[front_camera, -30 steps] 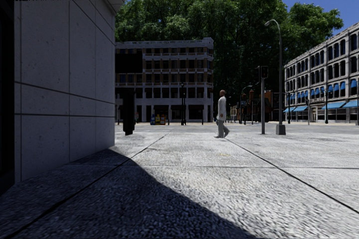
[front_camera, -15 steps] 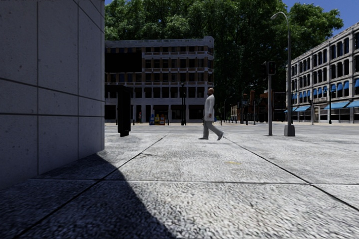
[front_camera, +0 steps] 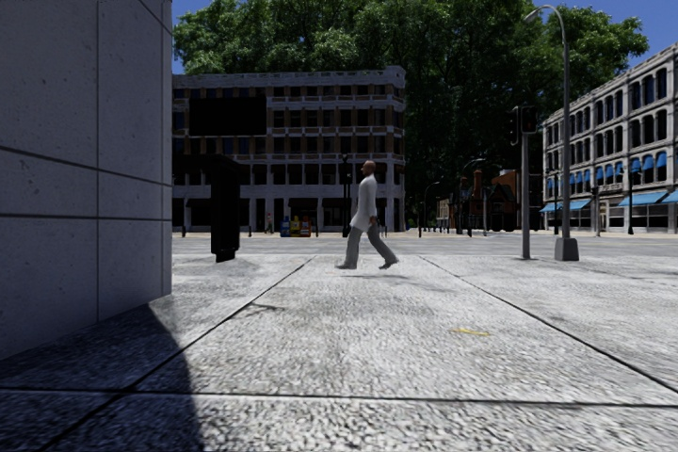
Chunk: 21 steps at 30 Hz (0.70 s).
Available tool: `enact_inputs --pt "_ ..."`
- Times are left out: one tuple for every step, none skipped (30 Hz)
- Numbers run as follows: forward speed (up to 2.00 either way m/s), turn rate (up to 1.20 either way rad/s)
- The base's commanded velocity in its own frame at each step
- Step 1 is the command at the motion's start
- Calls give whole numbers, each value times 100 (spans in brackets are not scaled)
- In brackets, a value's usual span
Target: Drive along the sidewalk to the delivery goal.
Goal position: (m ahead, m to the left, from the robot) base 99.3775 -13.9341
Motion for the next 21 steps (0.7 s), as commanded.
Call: enact_inputs --pt "155 0" --pt "155 0" --pt "155 0" --pt "155 0" --pt "155 0" --pt "155 0" --pt "155 0" --pt "155 0" --pt "155 0" --pt "156 0" --pt "156 0" --pt "156 0" --pt "156 0" --pt "156 0" --pt "157 0" --pt "161 0" --pt "171 0" --pt "171 0" --pt "181 0" --pt "184 0" --pt "185 0"
